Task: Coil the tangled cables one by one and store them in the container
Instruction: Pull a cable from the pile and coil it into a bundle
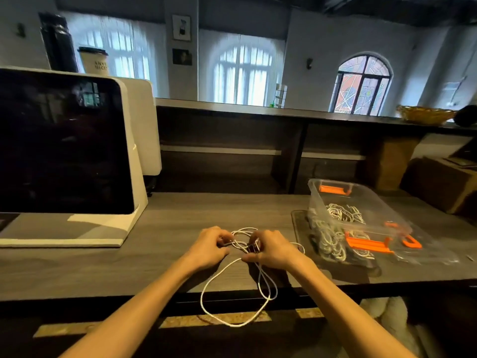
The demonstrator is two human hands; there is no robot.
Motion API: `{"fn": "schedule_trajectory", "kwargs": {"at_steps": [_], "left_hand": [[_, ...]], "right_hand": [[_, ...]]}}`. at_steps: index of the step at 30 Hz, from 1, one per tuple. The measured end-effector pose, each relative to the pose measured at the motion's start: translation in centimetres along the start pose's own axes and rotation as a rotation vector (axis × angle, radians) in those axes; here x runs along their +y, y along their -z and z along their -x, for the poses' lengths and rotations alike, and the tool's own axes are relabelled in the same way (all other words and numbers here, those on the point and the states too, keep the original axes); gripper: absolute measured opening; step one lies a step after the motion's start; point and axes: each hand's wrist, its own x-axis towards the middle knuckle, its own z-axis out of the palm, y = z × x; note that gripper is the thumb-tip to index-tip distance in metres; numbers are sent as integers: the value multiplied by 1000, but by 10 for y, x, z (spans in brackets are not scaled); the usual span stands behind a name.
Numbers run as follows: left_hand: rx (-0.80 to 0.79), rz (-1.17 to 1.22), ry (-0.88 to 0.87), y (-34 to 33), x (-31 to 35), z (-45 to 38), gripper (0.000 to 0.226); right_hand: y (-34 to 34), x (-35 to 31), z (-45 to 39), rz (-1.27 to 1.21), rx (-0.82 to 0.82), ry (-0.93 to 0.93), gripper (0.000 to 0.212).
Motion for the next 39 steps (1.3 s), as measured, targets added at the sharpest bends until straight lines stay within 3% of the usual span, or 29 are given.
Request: {"fn": "schedule_trajectory", "kwargs": {"at_steps": [5, 8, 10, 13, 17, 19, 22, 26, 29, 31, 34, 37, 39], "left_hand": [[224, 222, 80, -2, -28, -26, 9], [271, 346, 84, -1, -33, -40, 15], [221, 413, 69, 1, -35, -46, 24], [175, 326, 33, 2, -40, -54, 29], [348, 329, 37, 6, -41, -55, 25], [437, 484, 12, 11, -39, -51, 29], [424, 821, 22, 24, -30, -44, 36], [369, 1206, 85, 38, -23, -38, 40], [413, 1537, 117, 49, -29, -36, 33], [454, 1716, 109, 57, -36, -35, 29], [453, 1652, 117, 61, -37, -34, 25], [447, 1383, 172, 60, -27, -37, 20], [434, 1169, 182, 68, -18, -37, 19]], "right_hand": [[-22, 16, -36, -200, 184, 132, 27], [-28, 19, -63, -208, 250, 202, 22], [-30, 21, -77, -225, 283, 237, 22], [-31, 27, -87, -250, 325, 274, 25], [-41, 28, -90, -277, 493, 267, 23], [-43, 23, -86, -258, 580, 260, 31], [-37, 8, -83, -177, 570, 371, 43], [-30, -16, -87, -54, 541, 427, 22], [-27, -14, -93, 92, 609, 275, 19], [-23, -6, -97, 178, 537, 90, 20], [-11, -4, -99, 219, 473, -7, 24], [8, -13, -100, 216, 531, 101, 29], [27, -24, -95, -3, 537, 229, 26]]}}
